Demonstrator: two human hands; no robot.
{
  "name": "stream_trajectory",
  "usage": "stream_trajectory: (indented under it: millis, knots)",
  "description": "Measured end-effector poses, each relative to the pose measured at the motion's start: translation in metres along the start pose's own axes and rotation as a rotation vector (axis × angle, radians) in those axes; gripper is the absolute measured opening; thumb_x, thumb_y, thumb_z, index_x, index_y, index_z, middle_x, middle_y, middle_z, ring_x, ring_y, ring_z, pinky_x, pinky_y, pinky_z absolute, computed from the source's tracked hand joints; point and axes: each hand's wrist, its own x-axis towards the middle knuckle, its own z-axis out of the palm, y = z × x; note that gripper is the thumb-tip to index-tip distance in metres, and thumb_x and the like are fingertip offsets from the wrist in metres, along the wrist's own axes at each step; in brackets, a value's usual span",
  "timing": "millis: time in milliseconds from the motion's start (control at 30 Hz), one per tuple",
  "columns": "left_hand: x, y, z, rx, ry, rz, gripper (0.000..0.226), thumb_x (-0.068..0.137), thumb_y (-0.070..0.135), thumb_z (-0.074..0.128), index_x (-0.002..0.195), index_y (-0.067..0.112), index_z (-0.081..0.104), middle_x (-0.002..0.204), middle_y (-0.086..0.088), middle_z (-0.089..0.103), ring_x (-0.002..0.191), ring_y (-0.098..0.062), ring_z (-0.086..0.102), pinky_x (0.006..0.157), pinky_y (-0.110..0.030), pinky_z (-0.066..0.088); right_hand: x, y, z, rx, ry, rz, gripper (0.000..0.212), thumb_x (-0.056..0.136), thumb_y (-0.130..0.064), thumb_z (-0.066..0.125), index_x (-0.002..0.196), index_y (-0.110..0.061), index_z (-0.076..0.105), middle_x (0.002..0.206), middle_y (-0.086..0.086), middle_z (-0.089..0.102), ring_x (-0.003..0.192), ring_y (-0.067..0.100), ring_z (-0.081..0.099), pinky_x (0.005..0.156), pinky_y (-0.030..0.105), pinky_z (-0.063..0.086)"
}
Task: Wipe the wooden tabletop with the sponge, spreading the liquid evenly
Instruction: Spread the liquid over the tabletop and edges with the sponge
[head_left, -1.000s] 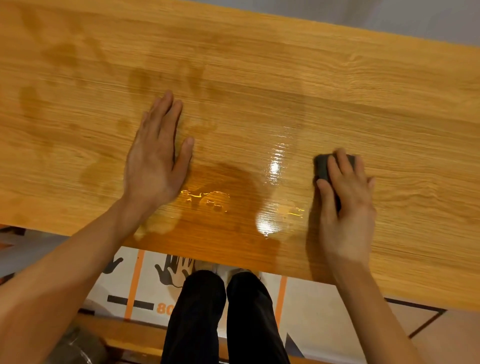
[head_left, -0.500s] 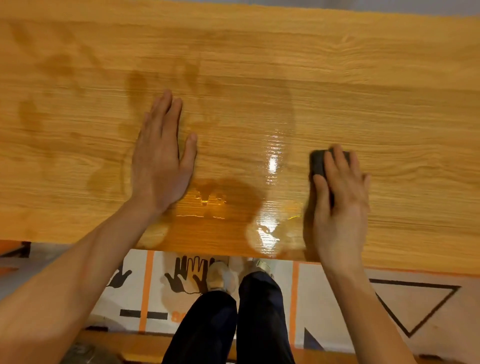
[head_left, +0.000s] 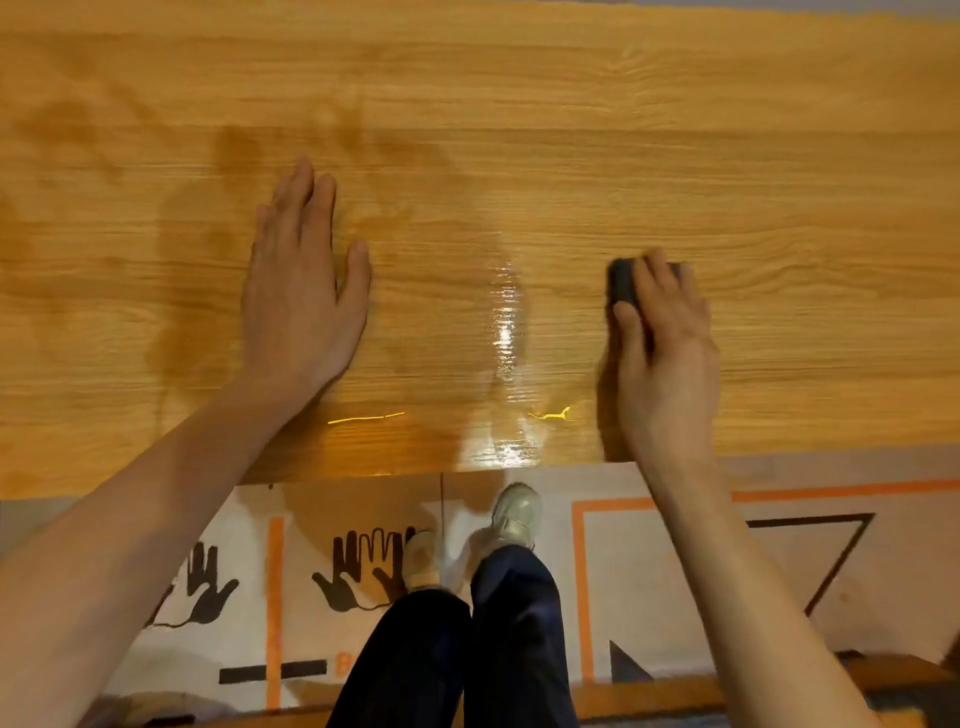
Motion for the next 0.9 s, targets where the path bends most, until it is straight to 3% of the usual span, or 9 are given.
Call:
stream_trajectory:
  millis: [67, 133, 300, 400, 467, 567, 667, 767, 900]
  knots:
    - [-0.003, -0.001, -0.003, -0.04, -0.02, 0.022, 0.057, 0.108, 0.027, 0.041, 0.158, 0.003, 0.028, 0.168, -0.011, 0.019, 0.157, -0.024, 0.013, 0.129, -0.038, 0.008, -0.001, 0.003, -0.004, 0.007, 0.086, 0.143, 0.04, 0.103, -0.013, 0.041, 0.143, -0.009, 0.044, 0.155, 0.004, 0.034, 0.148, 0.022, 0.019, 0.123, 0.04, 0.011]
    - [-0.012, -0.002, -0.007, -0.054, -0.056, 0.061, 0.056, 0.109, 0.025, 0.041, 0.158, 0.004, 0.027, 0.168, -0.01, 0.02, 0.157, -0.023, 0.013, 0.129, -0.036, 0.006, -0.008, -0.022, 0.016, 0.011, 0.113, 0.152, 0.04, 0.103, -0.013, 0.041, 0.143, -0.009, 0.044, 0.154, 0.005, 0.035, 0.148, 0.023, 0.019, 0.123, 0.035, 0.009]
    - [-0.059, -0.005, -0.012, -0.029, -0.104, 0.071, 0.053, 0.11, 0.021, 0.035, 0.159, 0.006, 0.025, 0.169, -0.006, 0.018, 0.157, -0.017, 0.011, 0.129, -0.038, 0.006, -0.043, -0.105, 0.083, 0.013, -0.083, -0.196, 0.041, 0.101, -0.009, 0.044, 0.142, -0.01, 0.045, 0.152, 0.006, 0.039, 0.147, 0.026, 0.022, 0.123, 0.042, 0.015]
    - [-0.073, -0.008, -0.007, 0.01, -0.115, 0.097, 0.055, 0.11, 0.023, 0.033, 0.16, 0.004, 0.022, 0.17, -0.008, 0.014, 0.158, -0.018, 0.008, 0.129, -0.041, 0.007, -0.039, -0.087, 0.067, -0.023, -0.162, -0.297, 0.04, 0.102, -0.012, 0.046, 0.142, -0.013, 0.046, 0.152, 0.004, 0.039, 0.147, 0.022, 0.024, 0.123, 0.038, 0.011]
    - [-0.073, -0.01, -0.005, 0.044, -0.094, 0.117, 0.055, 0.111, 0.026, 0.029, 0.16, 0.003, 0.021, 0.169, -0.01, 0.014, 0.158, -0.02, 0.009, 0.129, -0.041, 0.007, -0.033, -0.05, 0.038, -0.032, -0.115, -0.221, 0.04, 0.101, -0.011, 0.046, 0.141, -0.012, 0.047, 0.151, 0.004, 0.042, 0.146, 0.022, 0.026, 0.123, 0.042, 0.014]
    - [-0.072, -0.012, -0.002, 0.072, -0.083, 0.131, 0.058, 0.11, 0.031, 0.024, 0.16, 0.002, 0.02, 0.169, -0.012, 0.014, 0.158, -0.021, 0.008, 0.129, -0.039, 0.006, -0.032, 0.002, -0.004, 0.006, 0.059, 0.103, 0.04, 0.101, -0.01, 0.044, 0.141, -0.01, 0.046, 0.152, 0.006, 0.038, 0.147, 0.024, 0.023, 0.119, 0.049, 0.021]
    - [-0.072, -0.013, -0.001, 0.088, -0.084, 0.136, 0.059, 0.109, 0.032, 0.022, 0.16, 0.002, 0.019, 0.17, -0.012, 0.013, 0.158, -0.021, 0.008, 0.129, -0.038, 0.005, -0.04, -0.013, 0.006, 0.061, 0.157, 0.253, 0.04, 0.101, -0.009, 0.044, 0.141, -0.007, 0.045, 0.153, 0.009, 0.037, 0.147, 0.025, 0.022, 0.12, 0.047, 0.02]
    - [-0.071, -0.013, -0.001, 0.082, -0.074, 0.138, 0.056, 0.11, 0.028, 0.025, 0.16, 0.002, 0.021, 0.17, -0.012, 0.014, 0.158, -0.021, 0.009, 0.129, -0.039, 0.006, -0.054, -0.074, 0.054, 0.054, 0.063, 0.025, 0.037, 0.097, -0.003, 0.049, 0.134, -0.002, 0.052, 0.145, 0.016, 0.047, 0.141, 0.034, 0.034, 0.117, 0.05, 0.026]
    - [-0.07, -0.013, -0.002, 0.059, -0.06, 0.128, 0.053, 0.111, 0.023, 0.028, 0.159, 0.002, 0.023, 0.169, -0.011, 0.016, 0.158, -0.02, 0.01, 0.129, -0.038, 0.006, -0.072, -0.111, 0.084, 0.067, -0.14, -0.242, 0.037, 0.1, -0.012, 0.048, 0.137, -0.009, 0.051, 0.148, 0.009, 0.045, 0.144, 0.029, 0.03, 0.121, 0.043, 0.015]
